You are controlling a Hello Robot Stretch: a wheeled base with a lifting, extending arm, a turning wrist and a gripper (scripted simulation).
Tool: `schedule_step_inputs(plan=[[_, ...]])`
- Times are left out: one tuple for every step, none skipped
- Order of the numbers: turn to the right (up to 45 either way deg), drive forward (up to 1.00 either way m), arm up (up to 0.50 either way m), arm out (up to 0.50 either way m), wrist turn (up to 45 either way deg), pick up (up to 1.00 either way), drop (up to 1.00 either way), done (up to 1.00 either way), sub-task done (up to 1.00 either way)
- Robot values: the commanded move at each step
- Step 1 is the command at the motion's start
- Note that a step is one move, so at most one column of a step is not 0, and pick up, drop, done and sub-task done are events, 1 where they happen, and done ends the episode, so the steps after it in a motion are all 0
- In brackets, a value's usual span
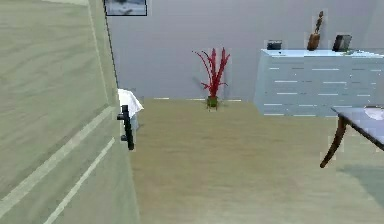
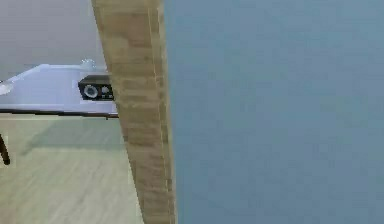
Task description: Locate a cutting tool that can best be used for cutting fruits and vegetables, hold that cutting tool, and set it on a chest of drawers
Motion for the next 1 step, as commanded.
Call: schedule_step_inputs(plan=[[0.0,1.00,0.00,0.00,0.0,0.00,0.00,0.00,0.00]])
